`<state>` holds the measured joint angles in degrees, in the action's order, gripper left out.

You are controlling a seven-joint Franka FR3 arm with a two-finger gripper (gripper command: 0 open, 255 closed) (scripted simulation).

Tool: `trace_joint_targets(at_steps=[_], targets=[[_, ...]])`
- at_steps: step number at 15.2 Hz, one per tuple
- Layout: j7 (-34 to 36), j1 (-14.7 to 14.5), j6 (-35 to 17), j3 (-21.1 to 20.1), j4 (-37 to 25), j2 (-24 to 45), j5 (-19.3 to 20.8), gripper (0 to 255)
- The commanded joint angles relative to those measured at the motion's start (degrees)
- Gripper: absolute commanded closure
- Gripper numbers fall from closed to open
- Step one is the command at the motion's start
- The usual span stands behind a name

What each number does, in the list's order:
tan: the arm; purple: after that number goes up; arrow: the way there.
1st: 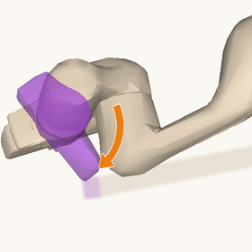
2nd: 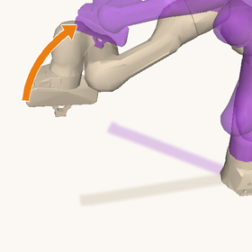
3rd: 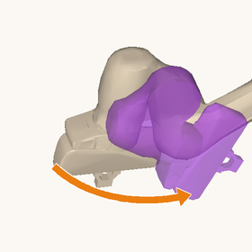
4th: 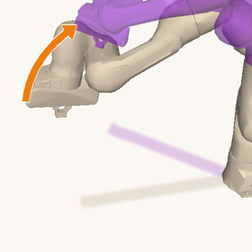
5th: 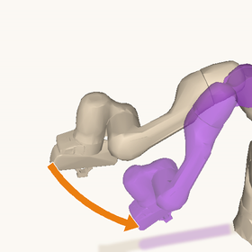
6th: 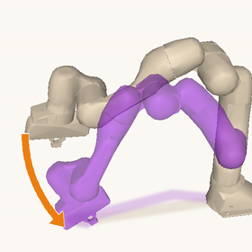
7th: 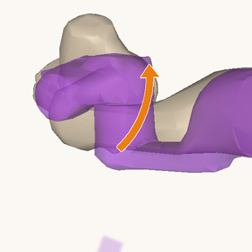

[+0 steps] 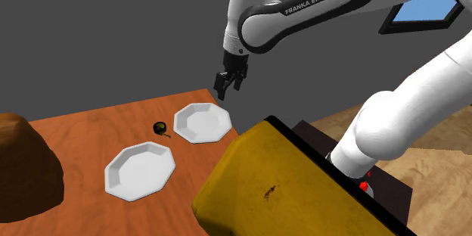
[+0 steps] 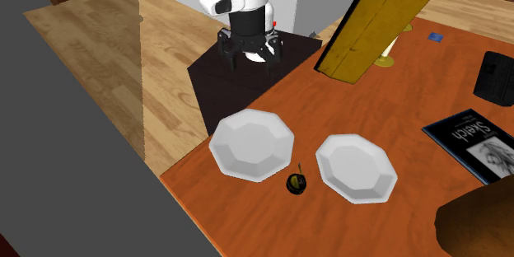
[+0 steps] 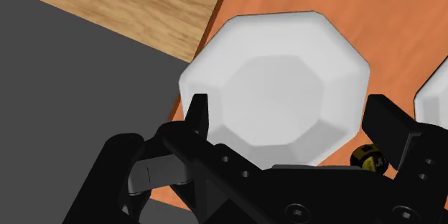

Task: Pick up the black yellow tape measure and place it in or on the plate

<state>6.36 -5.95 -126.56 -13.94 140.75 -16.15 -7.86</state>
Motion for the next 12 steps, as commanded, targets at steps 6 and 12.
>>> trace_joint_targets(at_steps=[6,12], targets=[[6.36,-1.39,-10.36,-3.95,-6.82,14.55,3.01,0],[13.15,-3.98,-16.27,-5.02,-15.31,27.17,8.99,0]])
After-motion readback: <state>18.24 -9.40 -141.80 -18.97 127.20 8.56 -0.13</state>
